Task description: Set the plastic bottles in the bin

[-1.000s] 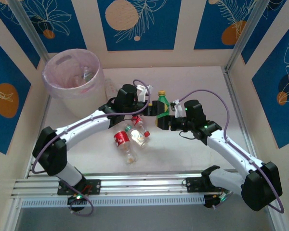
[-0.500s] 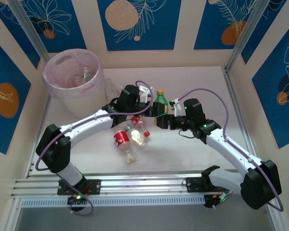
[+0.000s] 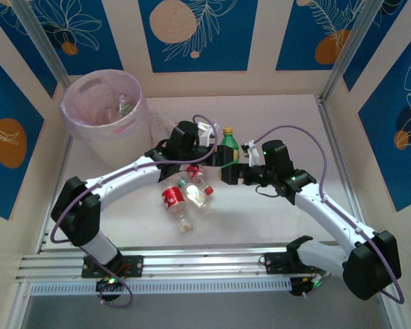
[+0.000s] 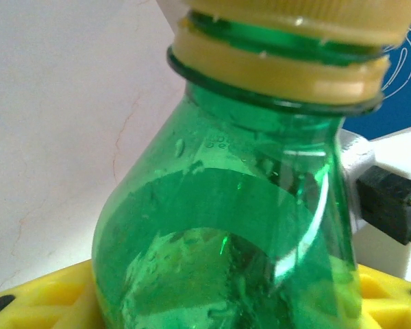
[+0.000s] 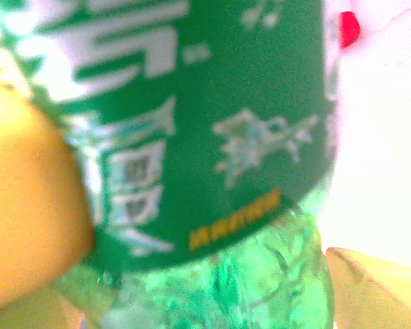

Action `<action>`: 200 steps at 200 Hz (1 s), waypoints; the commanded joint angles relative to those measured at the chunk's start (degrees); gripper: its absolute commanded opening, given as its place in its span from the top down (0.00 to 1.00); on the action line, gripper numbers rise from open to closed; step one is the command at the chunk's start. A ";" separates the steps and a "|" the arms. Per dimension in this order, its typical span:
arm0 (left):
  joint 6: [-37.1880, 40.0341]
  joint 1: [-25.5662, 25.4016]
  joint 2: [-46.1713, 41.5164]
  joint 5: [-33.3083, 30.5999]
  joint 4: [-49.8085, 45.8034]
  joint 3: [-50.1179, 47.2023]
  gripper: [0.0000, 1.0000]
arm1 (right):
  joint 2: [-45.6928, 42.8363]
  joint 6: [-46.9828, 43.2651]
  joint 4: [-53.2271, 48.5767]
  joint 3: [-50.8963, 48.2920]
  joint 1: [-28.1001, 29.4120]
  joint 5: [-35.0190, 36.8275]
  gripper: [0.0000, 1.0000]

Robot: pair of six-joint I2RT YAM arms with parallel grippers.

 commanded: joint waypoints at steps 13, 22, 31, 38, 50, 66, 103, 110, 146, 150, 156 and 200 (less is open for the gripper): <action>0.85 -0.33 -0.17 -0.83 0.15 1.58 0.65 | -3.13 -4.31 -7.83 3.83 -1.83 0.03 0.04; 1.28 -0.32 -0.16 -0.92 -0.25 1.83 0.66 | -3.87 -5.28 -9.46 4.48 -2.36 0.00 0.01; 1.79 -0.20 -0.16 -1.09 -0.85 2.19 0.69 | -4.63 -6.14 -11.17 5.05 -3.06 -0.15 0.00; 2.26 0.01 -0.17 -1.02 -1.43 2.64 0.70 | -5.22 -6.74 -12.43 5.57 -3.67 -0.16 0.00; 3.50 0.46 -0.30 -1.24 -3.05 3.84 0.73 | -6.49 -7.46 -14.06 6.12 -4.90 0.36 0.00; 5.11 1.40 -0.45 -1.36 -5.76 6.24 0.76 | -8.25 -7.39 -14.67 6.16 -6.95 0.33 0.00; 11.31 5.86 -0.85 -1.43 -15.25 15.35 0.82 | -8.37 -4.91 -15.86 5.00 -9.92 2.67 0.01; 12.84 7.18 -1.04 -1.44 -17.14 17.44 0.84 | -8.25 -4.33 -15.83 4.56 -10.03 3.28 0.01; 21.70 16.42 -2.35 -4.72 -29.82 30.24 1.00 | -8.40 -2.96 -16.00 3.11 -10.06 5.30 0.02; 22.18 17.77 -2.71 -4.97 -30.59 31.25 1.00 | -8.37 -2.91 -16.09 3.06 -10.03 5.61 0.02; 22.64 19.82 -3.15 -5.13 -31.31 32.56 1.00 | -8.30 -2.87 -16.29 3.01 -10.08 6.11 0.02; 24.37 37.30 -1.47 -2.68 -37.92 41.88 1.00 | -7.28 -2.95 -16.66 3.04 -9.99 6.84 0.02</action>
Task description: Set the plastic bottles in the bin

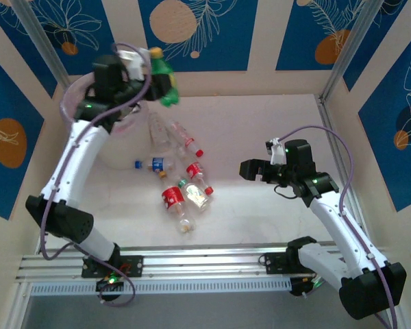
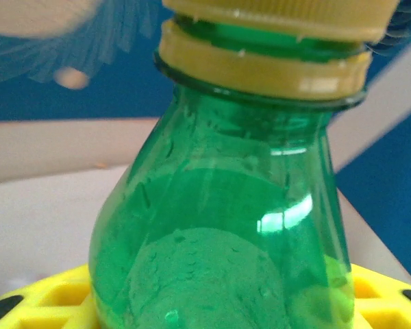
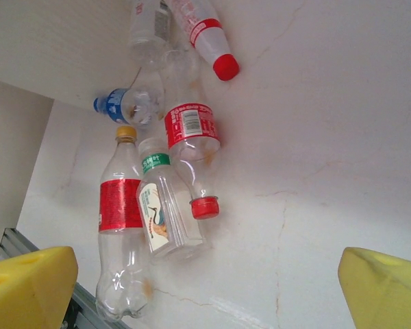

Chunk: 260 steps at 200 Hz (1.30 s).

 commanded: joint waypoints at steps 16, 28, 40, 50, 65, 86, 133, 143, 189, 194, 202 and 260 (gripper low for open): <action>4.81 10.95 2.60 1.45 -10.63 8.34 1.00 | 1.02 -0.13 -1.80 -0.21 -0.06 0.91 0.03; 5.40 13.27 3.51 1.37 -11.36 8.62 1.00 | 0.99 -0.54 -2.62 -0.04 -0.14 1.11 0.03; 5.58 15.26 4.22 1.07 -11.68 8.41 1.00 | 0.71 -0.90 -3.59 0.15 -0.11 1.59 0.03; 6.02 16.40 4.65 0.69 -11.97 7.87 1.00 | 0.50 -1.29 -4.30 0.24 -0.15 2.00 0.03; 7.19 17.44 5.25 -0.52 -12.97 6.98 1.00 | 0.06 -1.57 -4.69 0.02 -0.22 2.36 0.03; 8.98 17.67 6.00 -1.49 -14.43 4.75 1.00 | -0.12 -1.25 -4.66 -0.36 -0.29 2.41 0.03; 12.16 17.62 6.49 -1.07 -18.80 -1.13 1.00 | 0.83 -1.13 -4.22 -0.57 -0.35 2.19 0.03; 12.44 17.64 6.44 -1.44 -18.94 -2.75 1.00 | 1.25 -1.12 -4.12 -0.47 -0.38 2.11 0.03; 11.64 17.67 8.10 -0.10 -16.65 -7.47 1.00 | 1.73 -1.21 -4.17 -0.72 -0.38 1.99 0.03; 11.48 17.67 8.32 0.11 -16.31 -7.72 1.00 | 1.60 -1.22 -4.34 -0.80 -0.40 2.14 0.03; 11.18 17.67 8.72 0.45 -15.75 -8.21 1.00 | 1.37 -1.22 -4.53 -0.96 -0.40 2.35 0.03; 10.89 17.67 10.86 1.35 -14.91 -8.59 0.66 | -0.04 -0.60 -4.84 -2.39 -0.48 3.16 0.03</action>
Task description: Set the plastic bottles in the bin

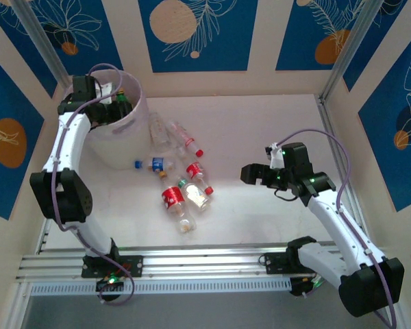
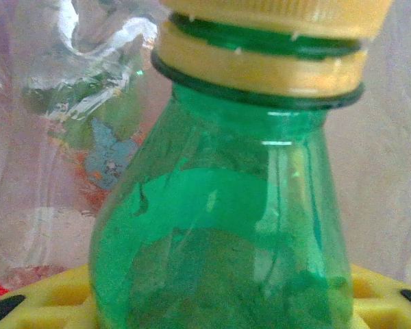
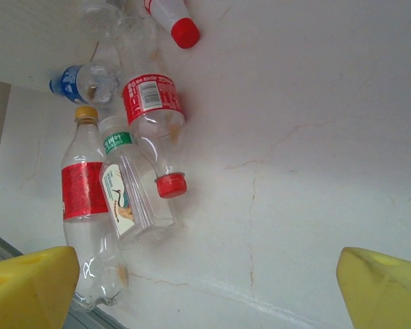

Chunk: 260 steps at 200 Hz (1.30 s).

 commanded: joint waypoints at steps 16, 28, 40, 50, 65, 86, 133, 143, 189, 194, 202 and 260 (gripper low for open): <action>0.22 0.29 0.94 2.48 0.67 -0.83 0.64 | -1.06 -0.12 -0.99 -1.00 -0.21 0.23 0.03; 0.37 0.31 0.86 2.30 0.71 -0.97 0.61 | -0.97 -0.08 -0.88 -0.98 -0.26 0.12 0.03; 0.60 0.25 0.67 2.42 0.71 -1.16 0.55 | -0.92 -0.08 -0.85 -0.98 -0.25 0.12 0.03; 0.85 0.27 0.50 2.37 0.59 -1.27 0.47 | -0.89 -0.08 -0.85 -1.02 -0.21 0.12 0.03; 1.15 0.30 0.30 2.41 0.58 -1.35 0.38 | -0.89 0.03 -0.77 -1.05 -0.26 0.03 0.03; 1.34 0.30 0.07 2.50 0.57 -1.35 0.26 | -0.97 0.02 -0.81 -0.99 -0.20 -0.02 0.03; 1.84 0.26 -0.76 2.49 0.33 -0.44 0.12 | -0.94 0.23 -1.01 -0.75 -0.12 -0.06 0.03; 1.85 0.30 -1.10 2.59 0.23 -0.17 0.10 | -0.97 0.28 -0.94 -0.71 -0.09 -0.06 0.03; 3.01 0.34 -2.47 2.27 -1.30 2.68 0.03 | 0.27 0.42 -2.54 0.98 0.98 2.03 0.04; 3.17 0.33 -2.67 2.09 -1.61 3.10 0.02 | 0.75 0.29 -3.10 1.53 1.47 2.84 0.04; 3.61 0.35 -3.04 1.79 -2.02 3.89 0.01 | 1.53 0.11 -3.97 2.49 2.50 4.18 0.07; 5.94 0.32 -6.55 0.18 -5.16 8.31 0.00 | 13.36 0.67 -6.69 10.90 17.46 15.26 0.16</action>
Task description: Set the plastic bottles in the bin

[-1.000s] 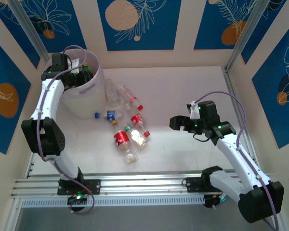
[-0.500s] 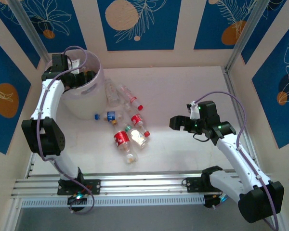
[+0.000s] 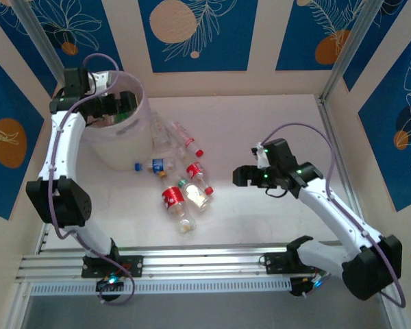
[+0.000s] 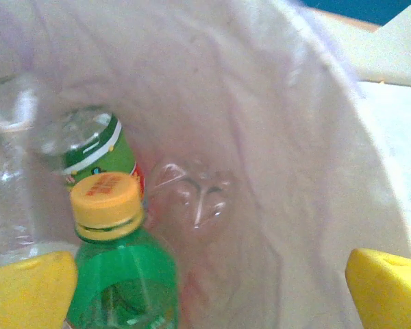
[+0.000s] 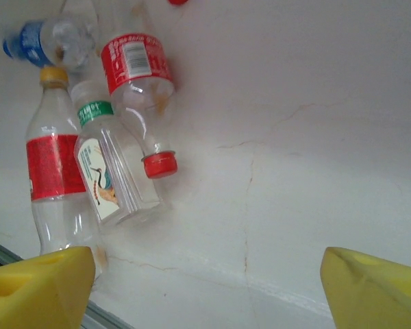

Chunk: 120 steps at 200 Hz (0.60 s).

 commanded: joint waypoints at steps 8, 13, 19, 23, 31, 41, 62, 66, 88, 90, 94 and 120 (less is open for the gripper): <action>2.74 0.32 -3.90 -0.47 -3.41 2.79 0.00 | 6.96 0.06 -2.20 5.37 8.34 7.34 0.16; 2.97 0.33 -4.44 -0.54 -3.68 2.80 0.00 | 8.05 0.06 -2.08 5.89 9.38 8.04 0.16; 3.25 0.32 -4.92 -0.71 -4.14 2.80 0.00 | 10.08 0.15 -1.85 6.79 10.97 9.07 0.16; 3.50 0.33 -5.26 -0.99 -4.51 2.80 0.00 | 11.18 0.17 -1.67 7.36 11.69 9.54 0.16; 3.64 0.24 -6.13 -1.98 -5.48 2.73 0.00 | 13.36 0.72 -1.33 8.37 12.83 10.27 0.17; 3.64 -0.15 -8.00 -3.10 -5.98 1.61 0.00 | 15.87 1.24 -0.31 9.51 13.97 10.66 0.21; 2.07 -2.29 -14.05 -3.27 -3.57 -4.31 0.00 | 21.09 1.96 2.59 11.49 15.33 10.32 0.27; 1.52 -2.73 -15.35 -3.32 -3.21 -5.45 0.00 | 22.12 2.10 3.16 11.93 15.45 10.17 0.28; -1.40 -5.25 -22.15 -4.47 -1.74 -11.38 0.00 | 27.93 2.58 4.17 14.68 16.54 10.79 0.30; -1.73 -5.53 -22.71 -4.73 -1.73 -11.69 0.00 | 28.53 2.58 4.15 14.89 16.59 10.87 0.30; -2.35 -5.88 -24.03 -4.93 -1.52 -12.80 0.00 | 29.56 2.59 4.10 15.48 16.74 10.93 0.32; -5.81 -7.77 -30.56 -5.26 -0.51 -17.73 0.00 | 35.02 3.24 4.39 18.50 17.47 11.20 0.35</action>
